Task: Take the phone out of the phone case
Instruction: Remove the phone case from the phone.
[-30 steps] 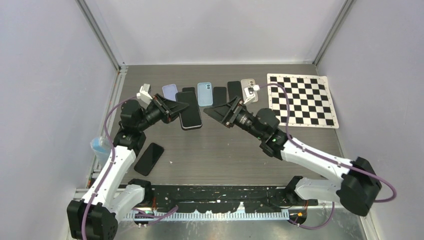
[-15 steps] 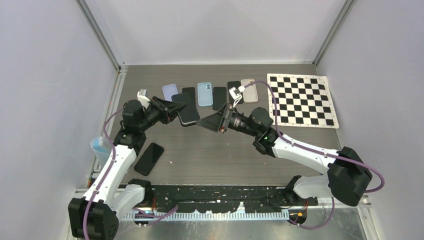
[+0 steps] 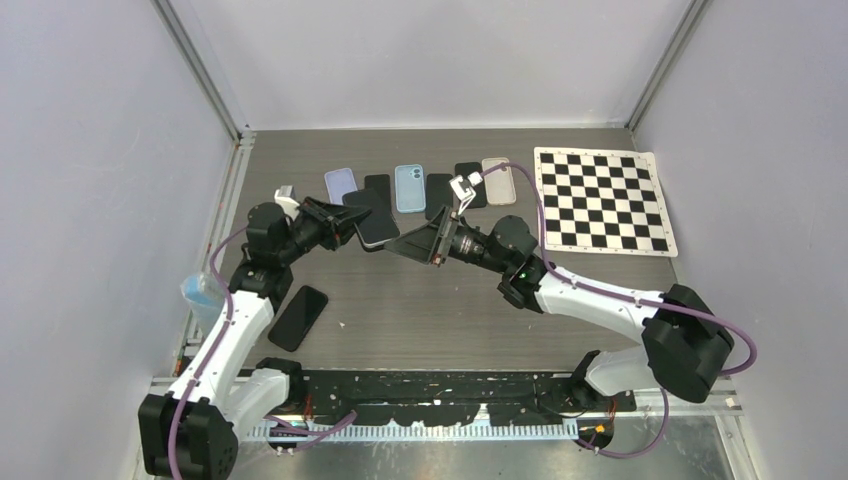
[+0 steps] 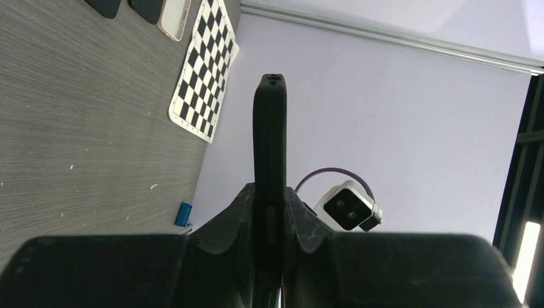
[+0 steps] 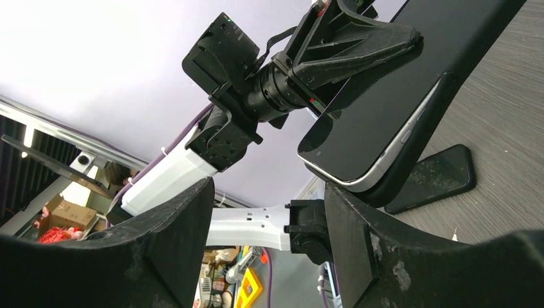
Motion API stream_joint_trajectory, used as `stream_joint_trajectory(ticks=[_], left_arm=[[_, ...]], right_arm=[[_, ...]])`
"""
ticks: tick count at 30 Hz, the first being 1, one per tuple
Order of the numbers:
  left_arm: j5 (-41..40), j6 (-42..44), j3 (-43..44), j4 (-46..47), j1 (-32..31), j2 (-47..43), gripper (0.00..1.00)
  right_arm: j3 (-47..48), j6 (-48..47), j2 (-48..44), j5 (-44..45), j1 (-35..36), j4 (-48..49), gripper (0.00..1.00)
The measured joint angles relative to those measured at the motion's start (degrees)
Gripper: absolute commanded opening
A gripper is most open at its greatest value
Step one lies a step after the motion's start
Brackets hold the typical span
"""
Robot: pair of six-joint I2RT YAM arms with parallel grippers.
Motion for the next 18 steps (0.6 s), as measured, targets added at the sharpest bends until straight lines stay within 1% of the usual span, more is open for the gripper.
stream_joint_trajectory(ticks=[10,13,18], left_arm=[[-1.6,-0.7,0.0,0.3,0.5,0.0,0.00],[-3.2,-0.4,0.0,0.9,0.6,0.0,0.00],[-5.5,0.5,1.2,0.9,0.8,0.9,0.00]], right_arm=[[0.9,3.0,1.3,3.1,0.2,-0.3,0.69],[1.1,5.6,2.8,3.9,-0.3,0.9,0.69],[1.1,11.9,6.3,4.0,-2.1,6.0,0.68]])
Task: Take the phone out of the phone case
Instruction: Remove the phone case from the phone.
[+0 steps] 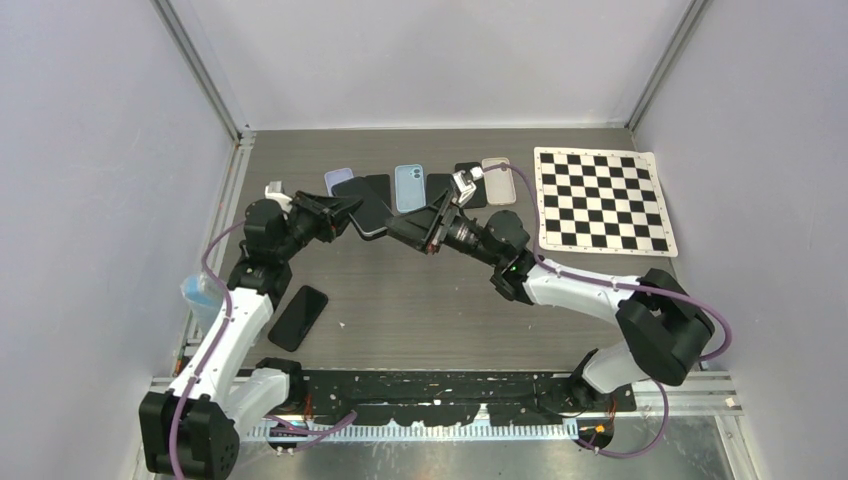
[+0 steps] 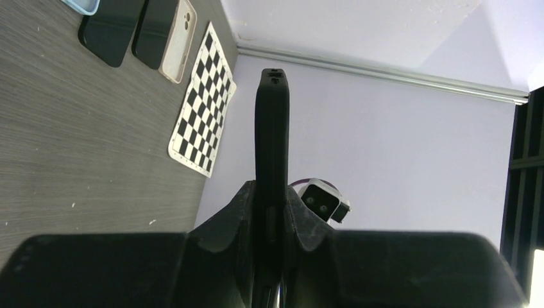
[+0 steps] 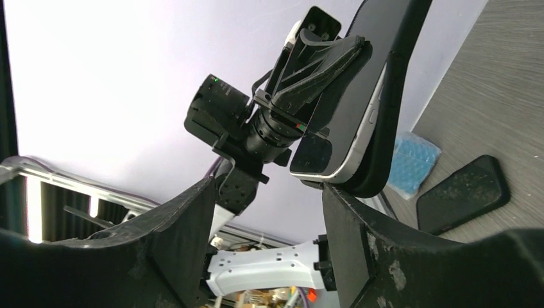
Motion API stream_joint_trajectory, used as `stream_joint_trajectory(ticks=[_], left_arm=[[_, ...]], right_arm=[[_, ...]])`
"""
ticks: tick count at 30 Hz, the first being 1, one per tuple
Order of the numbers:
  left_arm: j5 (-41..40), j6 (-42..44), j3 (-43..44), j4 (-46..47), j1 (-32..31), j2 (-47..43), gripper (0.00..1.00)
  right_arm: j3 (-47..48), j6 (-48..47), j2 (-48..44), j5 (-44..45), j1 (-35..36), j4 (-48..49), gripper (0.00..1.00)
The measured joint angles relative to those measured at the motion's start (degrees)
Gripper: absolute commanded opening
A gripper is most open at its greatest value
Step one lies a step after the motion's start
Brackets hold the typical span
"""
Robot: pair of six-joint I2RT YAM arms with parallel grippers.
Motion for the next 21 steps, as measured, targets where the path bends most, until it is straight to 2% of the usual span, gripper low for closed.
stream_joint_trajectory(ticks=[9,18,21], left_arm=[[-2.0,-0.7,0.0,2.5,0.1,0.5,0.00],[-2.0,1.0,0.0,5.5,0.9,2.1,0.00],[1.1,3.1,0.8,6.4,0.7,2.3,0.00]], right_arm=[[1.1,6.4,2.9,0.5,-1.4,2.9,0.66],[3.7,10.3,5.4,0.2,-2.2,0.0,0.54],[5.5,11.0,6.8,0.2,-2.3,-1.2,0.53]])
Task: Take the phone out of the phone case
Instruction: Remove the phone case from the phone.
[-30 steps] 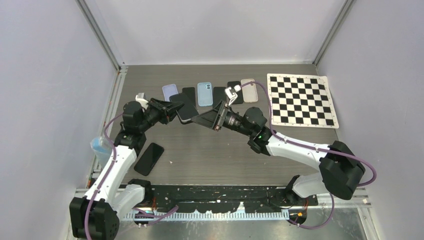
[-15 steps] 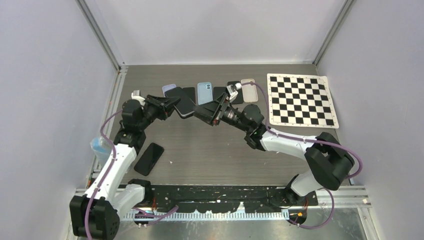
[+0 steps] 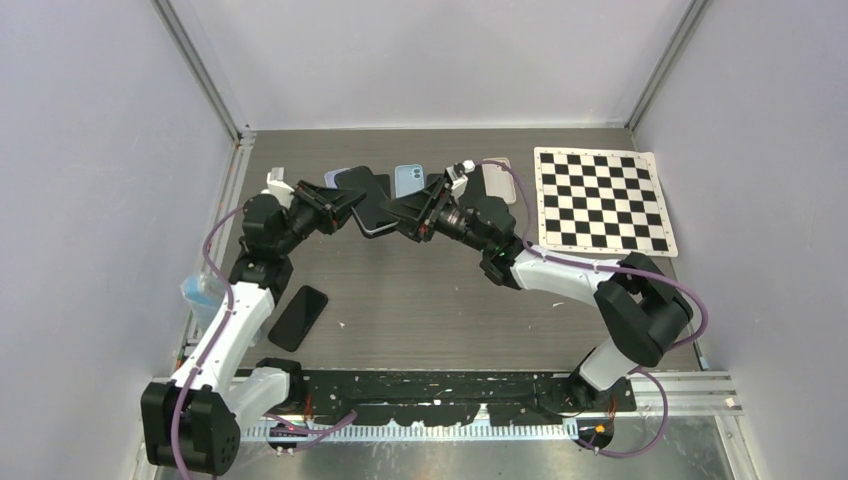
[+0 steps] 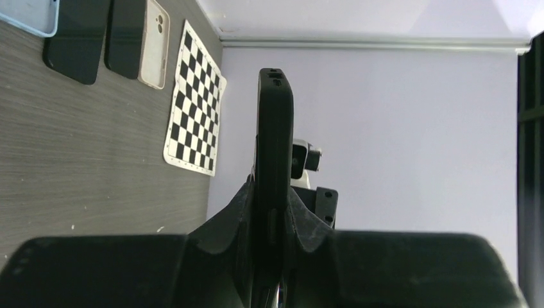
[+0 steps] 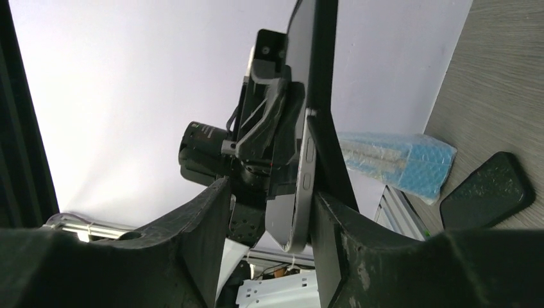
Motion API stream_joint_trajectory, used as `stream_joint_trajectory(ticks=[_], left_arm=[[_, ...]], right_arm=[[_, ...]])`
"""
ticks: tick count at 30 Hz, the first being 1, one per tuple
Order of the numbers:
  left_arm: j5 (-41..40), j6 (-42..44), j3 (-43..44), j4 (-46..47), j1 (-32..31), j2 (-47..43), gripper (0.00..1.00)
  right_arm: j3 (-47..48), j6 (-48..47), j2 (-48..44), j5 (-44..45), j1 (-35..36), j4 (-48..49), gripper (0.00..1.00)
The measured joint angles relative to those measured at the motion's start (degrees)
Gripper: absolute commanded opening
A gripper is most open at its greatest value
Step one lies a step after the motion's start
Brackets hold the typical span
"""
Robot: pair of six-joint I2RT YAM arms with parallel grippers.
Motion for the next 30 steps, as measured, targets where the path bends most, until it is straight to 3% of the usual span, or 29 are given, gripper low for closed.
stream_joint_trajectory(ticks=[7,13,14,15,16,20,22,25,30], left_arm=[[4.0,5.7,0.9,1.4,-0.5,0.0,0.00],[5.5,8.2,1.0,3.2,-0.5,0.0,0.00],[5.8,8.5,1.1,3.4,-0.5,0.0,0.02],[6.1,8.7,1.3,3.6,-0.5,0.0,0.07],[6.3,9.0,1.5,3.8,-0.5,0.1,0.14],[8.9,11.1,2.8,4.6,-0.5,0.2,0.64],[11.5,14.3,4.0,3.7,-1.1,-0.3,0.82],[12.7,20.3,5.1,-0.7,-1.7,-2.7,0.92],[13.7,28.3,5.5,-6.5,-1.8,-7.4,0.98]], right_arm=[[1.1,0.3,0.8,-0.4,-0.2,-0.7,0.46],[1.4,-1.6,0.9,-2.4,-0.3,-1.2,0.27],[1.5,-2.0,0.9,-2.8,-0.4,-1.4,0.17],[1.7,-2.5,0.9,-3.4,-0.4,-1.7,0.06],[1.9,-2.8,0.9,-3.9,-0.5,-1.9,0.03],[2.7,-2.8,0.8,-5.7,-0.9,-0.9,0.01],[2.7,-2.9,0.8,-5.2,-1.1,-1.1,0.01],[1.7,-1.6,0.6,-4.8,-1.5,-0.5,0.01],[-1.2,3.0,0.1,-3.0,-4.5,2.6,0.01]])
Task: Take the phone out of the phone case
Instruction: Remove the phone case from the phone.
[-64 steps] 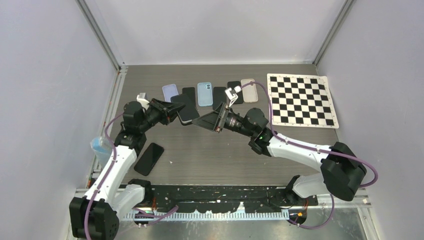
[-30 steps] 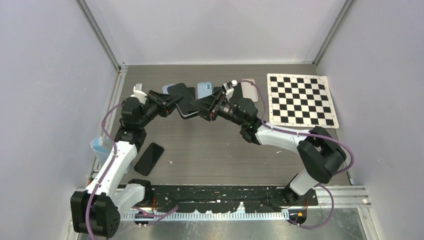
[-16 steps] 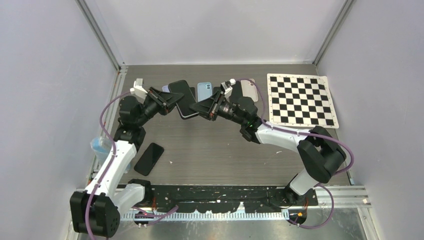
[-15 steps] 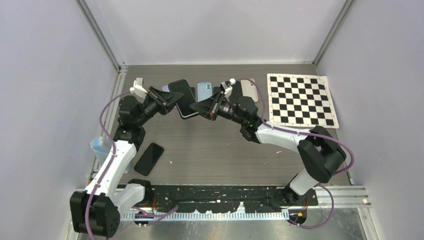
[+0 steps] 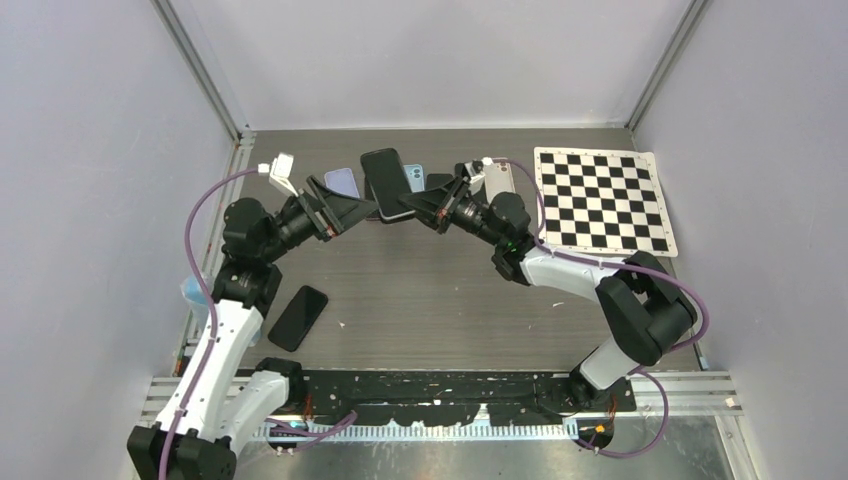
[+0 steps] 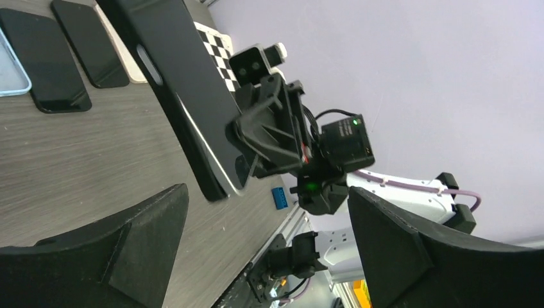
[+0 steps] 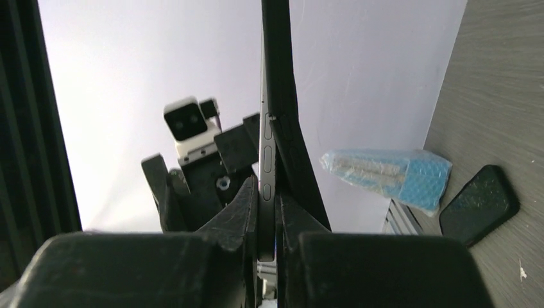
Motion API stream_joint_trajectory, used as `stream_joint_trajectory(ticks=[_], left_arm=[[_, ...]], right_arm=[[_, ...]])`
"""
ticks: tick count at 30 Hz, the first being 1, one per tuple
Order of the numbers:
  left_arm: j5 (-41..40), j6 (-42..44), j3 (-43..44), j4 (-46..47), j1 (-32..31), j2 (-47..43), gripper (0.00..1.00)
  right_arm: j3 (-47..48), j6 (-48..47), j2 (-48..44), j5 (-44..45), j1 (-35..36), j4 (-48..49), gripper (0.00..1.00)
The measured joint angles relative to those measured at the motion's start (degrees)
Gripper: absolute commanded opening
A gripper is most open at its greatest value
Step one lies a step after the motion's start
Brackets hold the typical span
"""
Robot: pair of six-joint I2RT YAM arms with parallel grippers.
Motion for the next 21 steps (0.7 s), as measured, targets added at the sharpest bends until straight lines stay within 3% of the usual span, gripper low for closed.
stream_joint_trajectory(ticks=[3,10,13,17,21], left_arm=[[1.4,2.0,-0.1,-0.2,0.0,-1.0,0.93],[4.2,0.0,-6.1,9.0,-0.8,3.5,0.65],[4.4,-0.9,-7.2,10.5,-1.6,6.6,0.66],[4.5,-2.7,-7.4,14.9,-2.7,8.9,0.83],[4.6,-3.8,-7.6,19.3,-3.1,9.0,0.84]], right_arm=[[-1.4,3.0,-0.1,1.7,-1.8,0.9,0.01],[-2.6,8.3,-0.1,4.3,-2.4,4.5,0.01],[-2.6,10.2,0.0,4.7,-2.3,6.5,0.01],[-2.6,11.9,0.0,4.9,-2.3,8.1,0.01],[-3.2,12.7,0.0,5.1,-2.3,8.8,0.01]])
